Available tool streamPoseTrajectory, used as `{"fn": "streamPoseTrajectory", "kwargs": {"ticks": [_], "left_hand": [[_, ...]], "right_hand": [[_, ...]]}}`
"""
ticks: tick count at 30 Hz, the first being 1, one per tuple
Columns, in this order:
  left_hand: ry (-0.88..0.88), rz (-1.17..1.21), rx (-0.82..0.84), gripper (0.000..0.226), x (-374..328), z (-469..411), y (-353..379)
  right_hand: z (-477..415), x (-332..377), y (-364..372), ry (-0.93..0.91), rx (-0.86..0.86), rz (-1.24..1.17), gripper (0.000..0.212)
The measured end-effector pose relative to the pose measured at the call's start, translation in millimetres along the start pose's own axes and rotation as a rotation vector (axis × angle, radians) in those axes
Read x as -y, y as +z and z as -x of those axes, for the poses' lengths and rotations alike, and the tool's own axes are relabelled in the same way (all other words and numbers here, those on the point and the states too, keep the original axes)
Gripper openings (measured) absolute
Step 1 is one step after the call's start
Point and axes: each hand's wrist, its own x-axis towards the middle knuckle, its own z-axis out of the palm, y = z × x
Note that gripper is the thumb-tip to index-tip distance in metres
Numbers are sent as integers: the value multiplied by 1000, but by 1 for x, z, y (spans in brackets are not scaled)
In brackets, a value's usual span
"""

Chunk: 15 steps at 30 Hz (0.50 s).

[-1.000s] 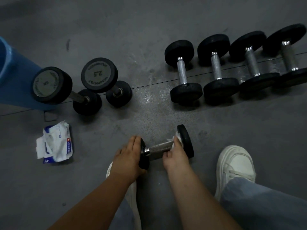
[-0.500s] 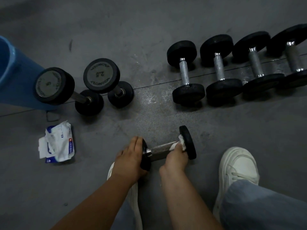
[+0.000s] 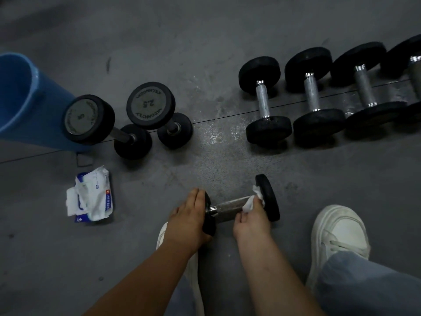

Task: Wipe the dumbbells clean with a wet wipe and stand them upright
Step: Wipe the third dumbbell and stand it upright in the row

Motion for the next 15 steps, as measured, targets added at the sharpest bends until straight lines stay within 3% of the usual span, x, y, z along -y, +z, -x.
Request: {"fn": "streamPoseTrajectory", "kwargs": {"ticks": [3, 7, 11, 15], "left_hand": [[-2, -8, -1, 118, 0, -1, 0], [0, -18, 13, 121, 0, -3, -1], [-2, -21, 6, 120, 0, -2, -1], [-2, -19, -2, 119, 0, -2, 2]], "right_hand": [[-1, 4, -6, 62, 44, 51, 43], [-3, 17, 2, 134, 242, 137, 28], [-5, 16, 7, 130, 165, 136, 26], [-3, 8, -1, 145, 96, -1, 43]]}}
